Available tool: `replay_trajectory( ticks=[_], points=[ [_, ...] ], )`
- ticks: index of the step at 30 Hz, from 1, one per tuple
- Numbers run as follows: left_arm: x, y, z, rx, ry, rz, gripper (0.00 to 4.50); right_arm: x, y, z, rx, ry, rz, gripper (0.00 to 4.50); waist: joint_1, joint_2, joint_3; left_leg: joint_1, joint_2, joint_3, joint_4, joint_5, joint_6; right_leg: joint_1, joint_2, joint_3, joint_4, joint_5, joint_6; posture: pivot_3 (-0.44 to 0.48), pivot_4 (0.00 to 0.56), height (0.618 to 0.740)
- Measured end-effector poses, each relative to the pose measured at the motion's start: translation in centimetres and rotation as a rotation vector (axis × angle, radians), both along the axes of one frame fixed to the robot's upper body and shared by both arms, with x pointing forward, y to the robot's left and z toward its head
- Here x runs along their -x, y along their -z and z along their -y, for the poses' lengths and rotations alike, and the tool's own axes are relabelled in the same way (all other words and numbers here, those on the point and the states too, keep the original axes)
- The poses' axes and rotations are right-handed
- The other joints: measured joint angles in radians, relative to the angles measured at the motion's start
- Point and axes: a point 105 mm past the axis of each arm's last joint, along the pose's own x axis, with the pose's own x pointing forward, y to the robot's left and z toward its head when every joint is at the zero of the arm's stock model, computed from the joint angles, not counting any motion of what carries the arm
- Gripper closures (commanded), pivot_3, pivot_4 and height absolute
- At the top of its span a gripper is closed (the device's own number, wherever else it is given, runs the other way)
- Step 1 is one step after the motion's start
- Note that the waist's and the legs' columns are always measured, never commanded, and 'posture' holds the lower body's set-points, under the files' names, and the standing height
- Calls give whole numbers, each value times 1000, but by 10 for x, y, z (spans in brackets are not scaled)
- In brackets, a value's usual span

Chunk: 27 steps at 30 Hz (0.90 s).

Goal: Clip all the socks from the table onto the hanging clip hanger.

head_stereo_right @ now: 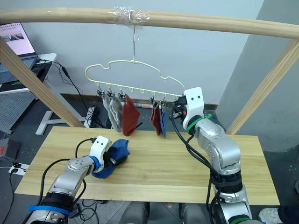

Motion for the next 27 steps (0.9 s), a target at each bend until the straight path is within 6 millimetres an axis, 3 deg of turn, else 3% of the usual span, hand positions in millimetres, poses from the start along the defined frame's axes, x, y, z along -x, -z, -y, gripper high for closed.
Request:
replay_trajectory(
  ticks=[7,10,13,16,18,20,23,27],
  points=[
    [5,0,4,56,14,-9,3657,-2,-2,8,12,15,6,4500,-2,2,-1,1,0,0,0,0,0,0,0,1,1,0,0,227,179,740],
    [7,-1,20,120,83,-10,4479,-5,-7,17,2,22,-9,4500,1,2,-1,0,0,1,0,0,0,0,0,1,0,0,0,221,181,740],
    [14,-5,49,177,226,-16,4479,-6,-10,23,-35,21,-44,4500,2,1,-1,-1,0,0,0,0,0,0,0,0,0,0,0,208,188,740],
    [13,-23,71,246,331,41,4479,-6,-16,27,-111,13,-107,4500,-2,1,-1,-1,0,0,0,0,0,-1,0,0,0,0,0,205,192,740],
    [8,-49,94,325,437,145,4479,-9,-23,32,-258,32,-198,4500,0,2,-1,-1,0,0,0,0,0,-1,0,0,1,0,-1,192,200,740],
    [3,-88,126,400,582,319,4479,-11,-30,34,-397,45,-311,4500,2,2,0,-1,0,-1,1,0,0,0,0,-1,1,3,-5,183,202,740],
    [11,-132,162,442,802,538,4479,-10,-27,36,-474,48,-414,4500,-1,2,0,-1,0,0,0,0,0,1,0,0,-3,3,-5,165,206,740],
    [16,-135,176,439,860,625,4479,-10,-27,41,-537,63,-440,4500,-7,2,0,-2,0,0,-1,0,1,0,0,0,-4,3,-5,157,209,740]
  ],
)
